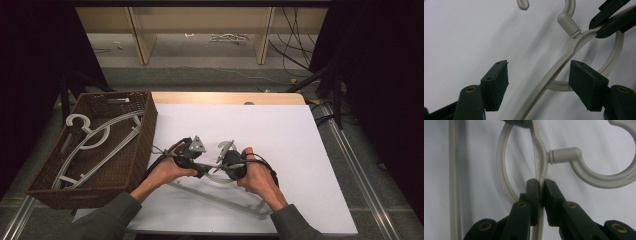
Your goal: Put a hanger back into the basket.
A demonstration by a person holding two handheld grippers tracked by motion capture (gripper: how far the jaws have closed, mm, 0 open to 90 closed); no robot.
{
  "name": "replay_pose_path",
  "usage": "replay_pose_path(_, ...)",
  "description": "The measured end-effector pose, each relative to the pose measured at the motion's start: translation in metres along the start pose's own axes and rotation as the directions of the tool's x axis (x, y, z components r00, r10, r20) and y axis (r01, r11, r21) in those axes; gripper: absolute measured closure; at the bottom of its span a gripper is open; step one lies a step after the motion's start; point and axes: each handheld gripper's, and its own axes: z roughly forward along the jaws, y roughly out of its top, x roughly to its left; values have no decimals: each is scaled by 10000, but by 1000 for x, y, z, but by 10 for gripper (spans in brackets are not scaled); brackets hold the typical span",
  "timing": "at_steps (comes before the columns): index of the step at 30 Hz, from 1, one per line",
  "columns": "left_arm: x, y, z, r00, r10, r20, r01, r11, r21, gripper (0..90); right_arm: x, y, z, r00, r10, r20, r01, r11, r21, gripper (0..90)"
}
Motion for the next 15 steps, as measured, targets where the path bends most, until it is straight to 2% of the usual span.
replay_pose_path(1,0,1,2,9997,143,204,-143,9999,6,346,0,0,0,10000,-43,-21,43,10000,-10,829)
replay_pose_path(3,-1,2,5,9987,114,489,-118,9999,83,359,1,1,0,9999,-116,21,117,9999,-17,829)
replay_pose_path(4,-1,3,5,9973,505,534,-530,9976,455,398,1,1,-1,9998,-177,-1,177,9998,-15,829)
replay_pose_path(6,-5,3,10,9974,296,658,-319,9989,345,444,2,2,-1,9997,-250,-30,250,9997,-56,829)
replay_pose_path(7,-3,4,10,9951,750,640,-789,9950,607,477,3,2,-1,9995,-321,-48,321,9995,-62,829)
replay_pose_path(9,-3,5,11,9925,654,1031,-728,9950,687,559,4,4,-1,9991,-419,-59,418,9991,-95,829)
replay_pose_path(10,-4,6,10,9909,693,1150,-778,9944,709,628,4,4,-1,9987,-501,11,501,9987,-98,829)
replay_pose_path(11,-5,6,9,9888,993,1112,-1077,9915,724,647,4,4,0,9985,-548,35,548,9984,-105,829)
replay_pose_path(12,-7,7,8,9874,1104,1133,-1180,9910,628,666,4,4,-1,9982,-601,27,602,9980,-176,828)
replay_pose_path(13,-6,8,6,9813,1557,1128,-1648,9834,763,686,4,4,-1,9974,-717,53,718,9972,-227,827)
replay_pose_path(14,-10,7,6,9881,1178,993,-1223,9916,409,701,5,5,-2,9966,-816,83,818,9963,-279,823)
replay_pose_path(15,-7,8,2,9769,1850,1070,-1928,9789,679,715,5,5,-3,9962,-858,174,865,9955,-386,818)
